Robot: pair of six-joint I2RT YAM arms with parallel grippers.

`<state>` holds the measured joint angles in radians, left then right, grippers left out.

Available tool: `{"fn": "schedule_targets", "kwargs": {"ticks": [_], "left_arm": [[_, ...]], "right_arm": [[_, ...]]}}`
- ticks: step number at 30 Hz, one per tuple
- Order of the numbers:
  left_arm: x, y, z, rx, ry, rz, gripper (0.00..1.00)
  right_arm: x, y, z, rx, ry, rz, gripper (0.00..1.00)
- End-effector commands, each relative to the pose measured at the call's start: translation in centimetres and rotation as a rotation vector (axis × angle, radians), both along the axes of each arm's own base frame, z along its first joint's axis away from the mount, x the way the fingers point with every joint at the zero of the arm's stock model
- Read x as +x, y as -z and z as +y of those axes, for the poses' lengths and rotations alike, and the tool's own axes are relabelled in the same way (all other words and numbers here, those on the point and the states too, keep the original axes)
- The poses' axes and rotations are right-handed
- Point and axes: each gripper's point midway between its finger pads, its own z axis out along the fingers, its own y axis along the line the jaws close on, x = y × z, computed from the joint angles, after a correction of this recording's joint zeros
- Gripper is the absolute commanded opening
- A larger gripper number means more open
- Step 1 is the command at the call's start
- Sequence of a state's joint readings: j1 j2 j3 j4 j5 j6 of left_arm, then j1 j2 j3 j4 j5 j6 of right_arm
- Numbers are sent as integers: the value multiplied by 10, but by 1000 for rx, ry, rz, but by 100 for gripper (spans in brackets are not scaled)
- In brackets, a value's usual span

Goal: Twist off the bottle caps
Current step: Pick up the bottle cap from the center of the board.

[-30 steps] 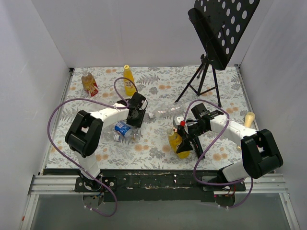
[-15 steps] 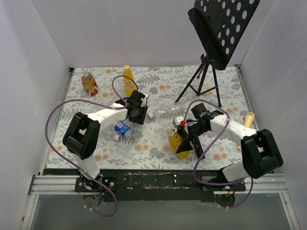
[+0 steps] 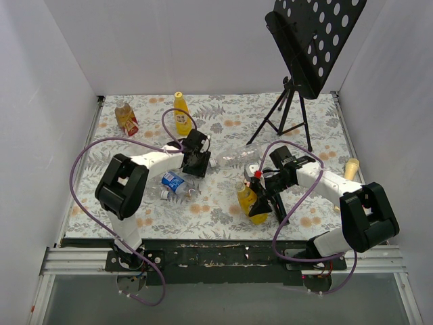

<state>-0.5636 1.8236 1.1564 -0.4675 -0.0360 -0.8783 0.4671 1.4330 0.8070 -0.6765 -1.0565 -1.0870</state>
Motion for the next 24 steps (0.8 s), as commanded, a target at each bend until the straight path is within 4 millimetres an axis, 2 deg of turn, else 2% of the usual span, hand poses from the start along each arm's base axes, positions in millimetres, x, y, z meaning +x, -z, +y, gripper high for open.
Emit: {"fn": "schedule_targets", "kwargs": {"ticks": [1,10,12,15,17,21,24], "left_arm": [[3,-1,1,18,-10,0,43],[-3,-1,4,62,-5,30,42],[-4,-2,4,72,-3,29,34],[-5,-7,2,70,2,23,27],[-5,-18,-3,47,10,3,24],[-4,-58,-13,-46,26,-61,23],[-3,-86,-11,-86,16,-114,23]], "right_arm": [[1,-5,2,8,-9,-34,6],[1,-5,2,8,-9,-34,6],[1,-5,2,8,-9,-34,6],[1,-6,1,8,-8,-32,6],[1,-6,2,8,-9,-34,6],[2,-6,2,9,-9,-35,6],[1,-6,2,11,-10,-34,6]]}}
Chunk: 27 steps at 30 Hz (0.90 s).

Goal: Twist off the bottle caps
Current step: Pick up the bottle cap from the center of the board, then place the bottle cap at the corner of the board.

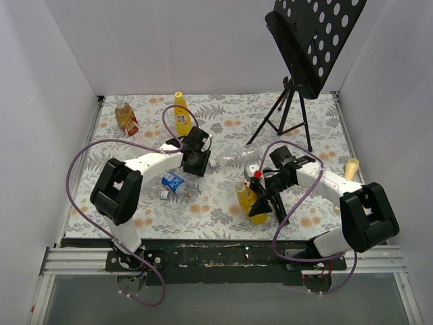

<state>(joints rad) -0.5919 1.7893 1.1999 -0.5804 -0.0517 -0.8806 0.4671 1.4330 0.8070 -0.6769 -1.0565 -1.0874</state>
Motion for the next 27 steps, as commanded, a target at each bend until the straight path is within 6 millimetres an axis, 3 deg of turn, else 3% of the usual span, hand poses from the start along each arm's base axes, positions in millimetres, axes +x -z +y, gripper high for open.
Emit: {"fn": "schedule_targets", "kwargs": {"ticks": [1,4,9,12,17,18,23,27], "left_arm": [[12,-78,-8,-132,-9,-153,23],[20,-102,6,-157,-50,-204,23],[47,-115,65,-160,-213,-263,24],[67,-119,117,-178,-366,-301,24],[93,-116,224,-197,-660,-384,25],[98,-117,236,-222,-686,-400,25],[111,-93,299,-135,-843,-404,27],[122,-55,315,-132,-888,-329,28]], "right_arm": [[1,-7,2,13,-10,-36,6],[1,-7,2,14,-12,-34,6],[1,-8,2,14,-12,-36,6],[0,-8,2,18,-12,-36,6],[-1,-8,3,21,-15,-29,6],[-1,-9,3,22,-16,-28,6],[-2,-9,3,22,-20,-31,6],[-2,-10,3,23,-19,-37,6]]}}
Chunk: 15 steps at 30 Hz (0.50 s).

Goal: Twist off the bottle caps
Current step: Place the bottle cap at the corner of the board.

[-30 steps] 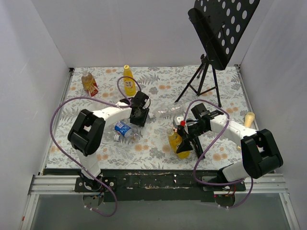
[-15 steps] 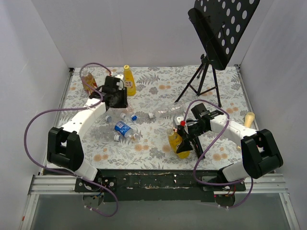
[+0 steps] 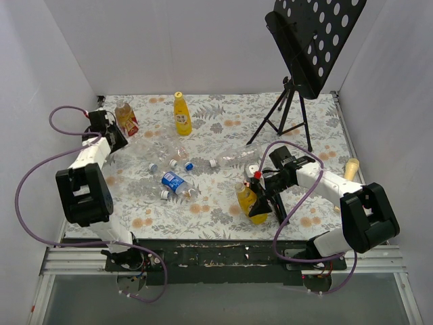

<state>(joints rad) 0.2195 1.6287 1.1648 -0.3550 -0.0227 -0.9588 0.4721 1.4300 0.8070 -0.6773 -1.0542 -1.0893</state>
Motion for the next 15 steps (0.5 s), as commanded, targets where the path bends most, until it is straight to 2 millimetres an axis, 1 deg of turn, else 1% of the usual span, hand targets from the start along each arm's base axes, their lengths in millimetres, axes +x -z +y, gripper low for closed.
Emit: {"fn": "schedule_targets", "kwargs": {"ticks": [1,3,5,8,12,14,15], "left_arm": [[21,30,16,-12,-42,33,28],[28,44,17,-20,-46,61,29],[33,52,20,-21,-52,73,31],[38,60,22,-16,-52,92,40],[38,61,20,-27,-49,100,54],[37,56,19,-33,-55,89,61],[36,49,19,-30,-55,76,63]], "right_arm": [[-1,-11,3,26,-16,-31,6],[-1,-11,3,29,-17,-33,6],[-1,-11,3,28,-16,-35,6],[-1,-11,3,28,-17,-35,6],[-1,-11,3,27,-17,-32,6],[-1,-11,3,26,-16,-33,6],[-2,-11,3,26,-17,-30,6]]}}
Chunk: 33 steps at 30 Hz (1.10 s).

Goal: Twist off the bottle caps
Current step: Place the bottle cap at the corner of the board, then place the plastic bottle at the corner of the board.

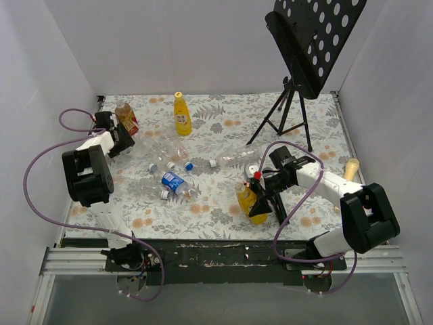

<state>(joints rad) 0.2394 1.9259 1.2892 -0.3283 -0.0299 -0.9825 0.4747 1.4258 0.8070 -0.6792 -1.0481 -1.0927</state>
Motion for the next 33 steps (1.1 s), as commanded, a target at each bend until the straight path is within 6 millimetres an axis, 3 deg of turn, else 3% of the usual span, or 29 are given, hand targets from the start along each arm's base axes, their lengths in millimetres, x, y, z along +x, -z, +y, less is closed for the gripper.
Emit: {"fn": "schedule_targets", "kwargs": {"ticks": [1,4,7,9,11,13,17,20,23,25,29,33], "left_arm": [[6,-37,2,16,-12,-80,63],[-3,-65,-7,-1,6,-139,64],[-20,-104,-40,-97,112,-241,65],[-35,-128,-66,-185,183,-312,73],[-53,-157,-103,-282,300,-399,83],[-74,-179,-146,-372,442,-460,87],[-130,-217,-261,-491,844,-548,89],[-183,-226,-328,-568,1101,-608,89],[-219,-226,-369,-569,1254,-681,89],[-233,-219,-392,-544,1294,-686,89],[-248,-199,-423,-504,1341,-643,89],[-257,-191,-441,-496,1367,-638,88]], "right_arm": [[-1,-11,4,31,-16,-26,6],[-1,-11,3,29,-15,-30,6],[-1,-12,4,35,-17,-29,6],[-2,-14,5,41,-19,-26,6],[-4,-15,6,48,-24,-22,6],[-5,-17,8,56,-27,-10,6],[-8,-21,11,76,-35,18,6],[-8,-22,13,82,-37,40,6],[-9,-22,13,83,-37,51,6],[-9,-22,14,84,-37,55,6],[-9,-22,14,83,-37,58,6],[-9,-22,14,84,-36,56,6]]}}
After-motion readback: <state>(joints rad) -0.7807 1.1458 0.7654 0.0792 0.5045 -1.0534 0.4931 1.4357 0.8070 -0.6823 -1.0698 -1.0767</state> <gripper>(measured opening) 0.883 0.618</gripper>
